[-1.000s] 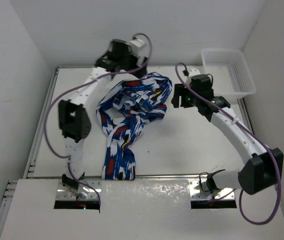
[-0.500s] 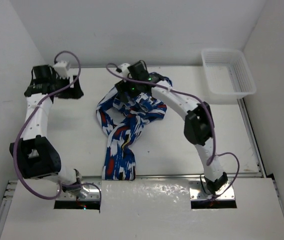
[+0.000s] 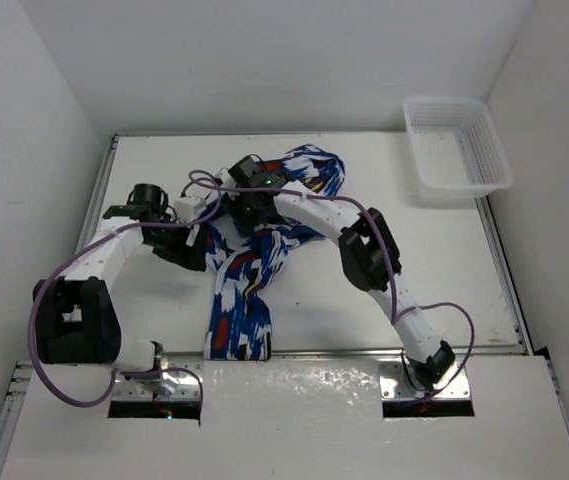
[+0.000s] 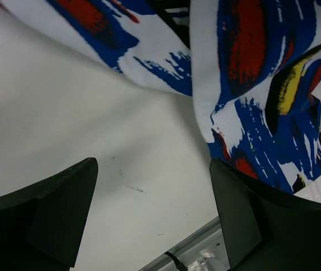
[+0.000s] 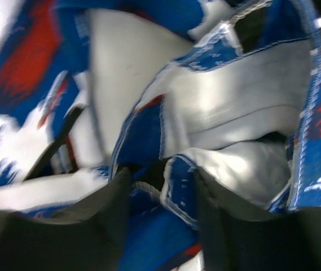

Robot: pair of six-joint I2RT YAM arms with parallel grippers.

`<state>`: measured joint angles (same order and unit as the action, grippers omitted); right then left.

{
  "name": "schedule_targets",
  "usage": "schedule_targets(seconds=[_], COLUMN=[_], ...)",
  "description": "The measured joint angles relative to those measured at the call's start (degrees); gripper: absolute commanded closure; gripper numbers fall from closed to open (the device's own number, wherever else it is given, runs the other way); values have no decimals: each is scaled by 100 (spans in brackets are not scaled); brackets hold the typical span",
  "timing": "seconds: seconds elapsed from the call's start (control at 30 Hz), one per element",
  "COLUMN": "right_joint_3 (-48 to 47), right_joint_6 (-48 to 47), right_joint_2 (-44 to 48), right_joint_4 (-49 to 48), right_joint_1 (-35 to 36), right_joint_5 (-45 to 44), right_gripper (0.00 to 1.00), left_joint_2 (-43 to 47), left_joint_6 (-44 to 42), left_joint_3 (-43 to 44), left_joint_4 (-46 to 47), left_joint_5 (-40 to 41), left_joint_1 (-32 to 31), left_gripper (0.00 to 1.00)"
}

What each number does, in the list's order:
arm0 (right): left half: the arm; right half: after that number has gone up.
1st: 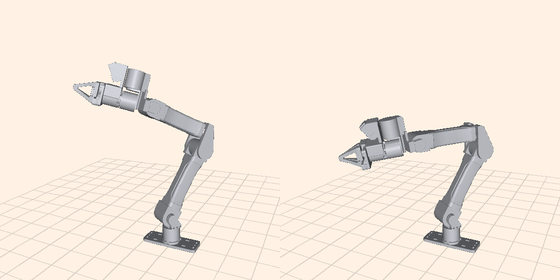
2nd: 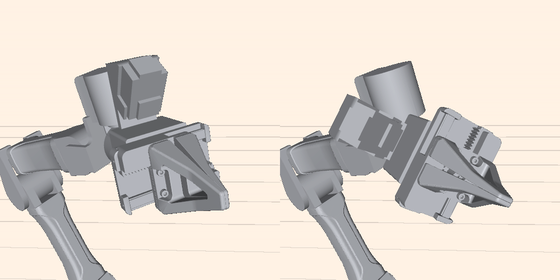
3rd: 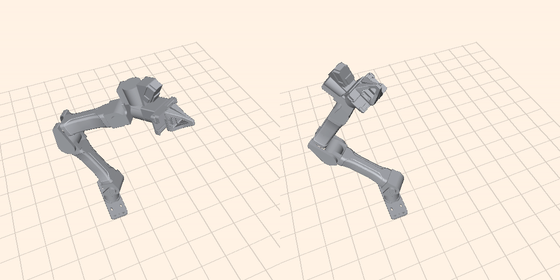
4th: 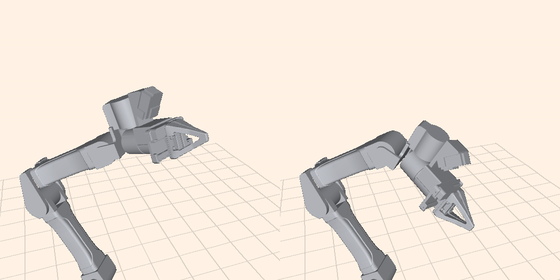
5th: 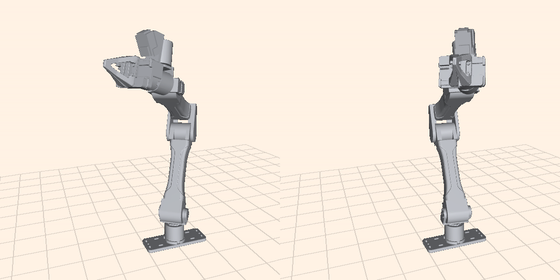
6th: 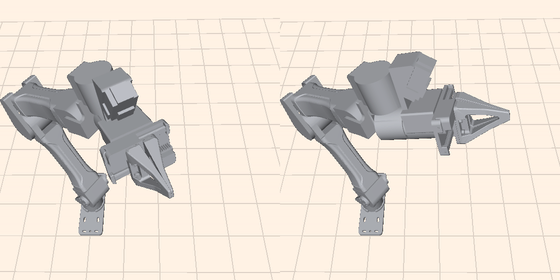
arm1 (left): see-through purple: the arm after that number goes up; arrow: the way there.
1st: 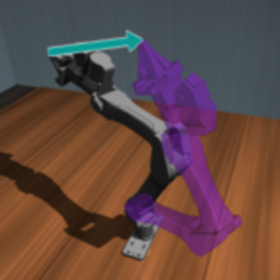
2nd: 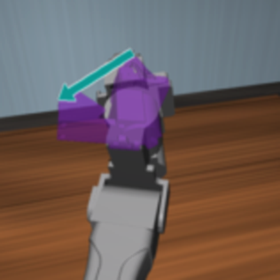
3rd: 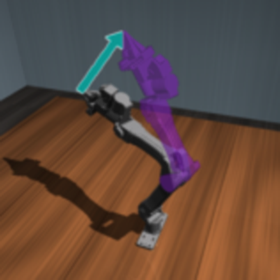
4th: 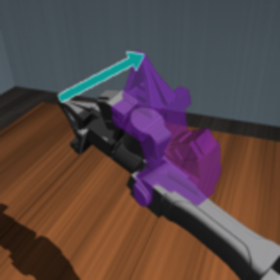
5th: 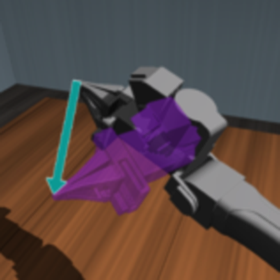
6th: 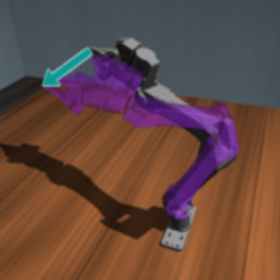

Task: Fold and stack the trousers
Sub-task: Flatten the trousers out

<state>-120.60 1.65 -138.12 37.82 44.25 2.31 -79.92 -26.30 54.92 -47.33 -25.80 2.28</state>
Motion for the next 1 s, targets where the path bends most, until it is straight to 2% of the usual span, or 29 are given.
schedule_targets(seconds=[0.07,0.1,0.17,0.2,0.23,0.4,0.5,0.7,0.9,0.97,1.0], right_joint_3=[-219,-289,-330,-348,-358,-380,177,2260,3239,3462,3587], right_joint_6=[109,162,260,310,330,452,555,1207,1690,1751,1775], right_joint_2=[-201,-282,-378,-407,-415,-413,-125,1508,3040,3407,3580], right_joint_4=[68,92,162,188,205,278,-59,-914,-1622,-1727,-1777], right_joint_1=[7,13,35,57,66,168,133,-509,-1517,-1762,-1860], right_joint_5=[-304,-446,-758,-935,-1056,-1491,-1370,-439,39,61,85], right_gripper=[68,79,87,97,100,100,100,100,100,100,100], left_joint_2=[-11,-11,-13,-13,-17,-24,-11,184,330,297,264], left_joint_6=[0,0,0,2,0,-4,-52,-131,-192,-195,-201], left_joint_3=[-28,-28,-26,-22,-4,149,199,260,289,289,289], left_joint_4=[22,61,149,170,173,153,116,85,138,151,164], left_joint_5=[7,20,94,131,157,131,79,-164,-448,-367,-302], left_joint_1=[-122,-133,-133,-133,-133,-133,-133,-133,-164,-304,-455], left_gripper=[21,21,22,22,22,22,22,21,20,12,5])
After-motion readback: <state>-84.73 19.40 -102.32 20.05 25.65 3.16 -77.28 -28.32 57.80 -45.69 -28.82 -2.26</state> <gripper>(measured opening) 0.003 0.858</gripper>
